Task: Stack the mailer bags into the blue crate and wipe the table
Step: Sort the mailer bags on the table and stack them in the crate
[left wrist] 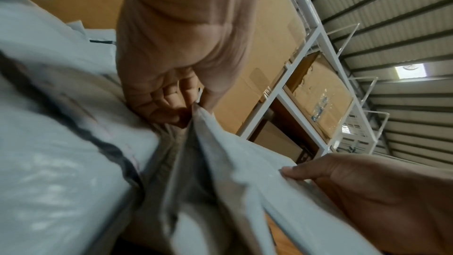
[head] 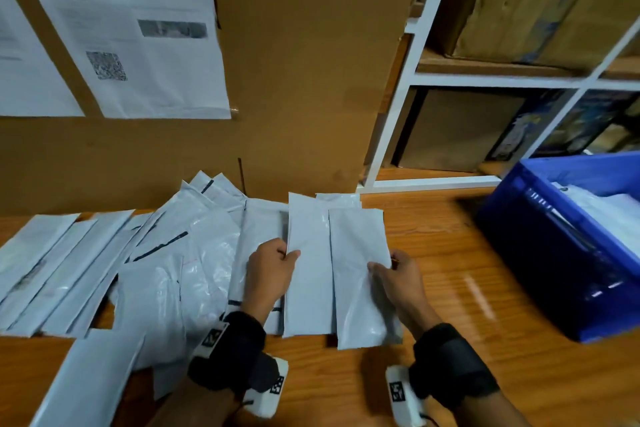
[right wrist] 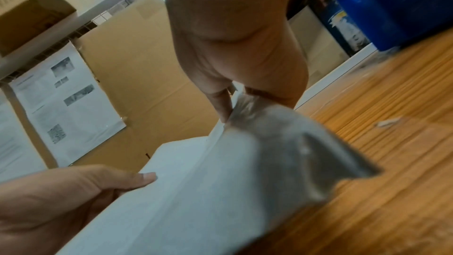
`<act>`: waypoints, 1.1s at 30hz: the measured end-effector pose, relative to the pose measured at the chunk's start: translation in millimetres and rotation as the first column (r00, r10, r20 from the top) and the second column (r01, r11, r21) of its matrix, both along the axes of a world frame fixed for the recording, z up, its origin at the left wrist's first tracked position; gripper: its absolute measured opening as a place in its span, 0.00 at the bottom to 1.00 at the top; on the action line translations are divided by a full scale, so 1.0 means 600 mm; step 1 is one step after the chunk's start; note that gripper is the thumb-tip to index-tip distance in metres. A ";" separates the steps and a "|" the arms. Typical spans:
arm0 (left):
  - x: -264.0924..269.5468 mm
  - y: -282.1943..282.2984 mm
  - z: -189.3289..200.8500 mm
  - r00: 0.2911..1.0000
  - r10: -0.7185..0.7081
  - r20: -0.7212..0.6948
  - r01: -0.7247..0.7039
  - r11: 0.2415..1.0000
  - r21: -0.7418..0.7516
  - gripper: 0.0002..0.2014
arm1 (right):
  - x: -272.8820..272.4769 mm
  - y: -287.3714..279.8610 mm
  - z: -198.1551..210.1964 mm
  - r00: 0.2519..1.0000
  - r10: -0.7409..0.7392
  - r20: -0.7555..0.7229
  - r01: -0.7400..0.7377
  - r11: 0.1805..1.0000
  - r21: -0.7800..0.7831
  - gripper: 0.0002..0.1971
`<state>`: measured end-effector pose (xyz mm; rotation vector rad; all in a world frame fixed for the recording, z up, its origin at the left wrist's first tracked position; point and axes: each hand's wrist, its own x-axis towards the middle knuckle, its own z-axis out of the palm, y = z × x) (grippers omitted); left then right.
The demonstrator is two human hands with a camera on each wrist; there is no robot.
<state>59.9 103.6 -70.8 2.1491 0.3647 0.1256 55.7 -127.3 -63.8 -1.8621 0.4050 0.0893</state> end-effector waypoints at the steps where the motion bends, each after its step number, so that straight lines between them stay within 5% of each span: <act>1: -0.006 0.000 0.005 0.999 0.004 0.040 -0.004 1.000 0.003 0.19 | -0.006 -0.004 0.002 1.000 -0.010 0.016 0.010 1.000 0.000 0.11; 11: -0.080 -0.063 0.100 0.977 -0.054 0.204 0.050 0.998 0.024 0.11 | -0.100 -0.055 0.051 0.970 -0.122 0.210 0.126 0.992 -0.005 0.14; 19: -0.144 -0.199 0.171 0.930 -0.180 0.320 0.163 0.983 0.079 0.12 | -0.196 -0.185 0.091 0.912 -0.190 0.363 0.183 0.982 0.055 0.17; 25: -0.133 -0.270 0.116 0.914 -0.291 0.284 0.212 0.937 0.278 0.14 | -0.269 -0.329 0.103 0.886 -0.202 0.418 0.184 0.979 0.082 0.13; 33: -0.128 -0.254 0.058 0.994 -0.095 0.059 0.062 0.905 0.420 0.15 | -0.261 -0.400 0.089 0.932 -0.099 0.349 0.074 0.994 0.085 0.15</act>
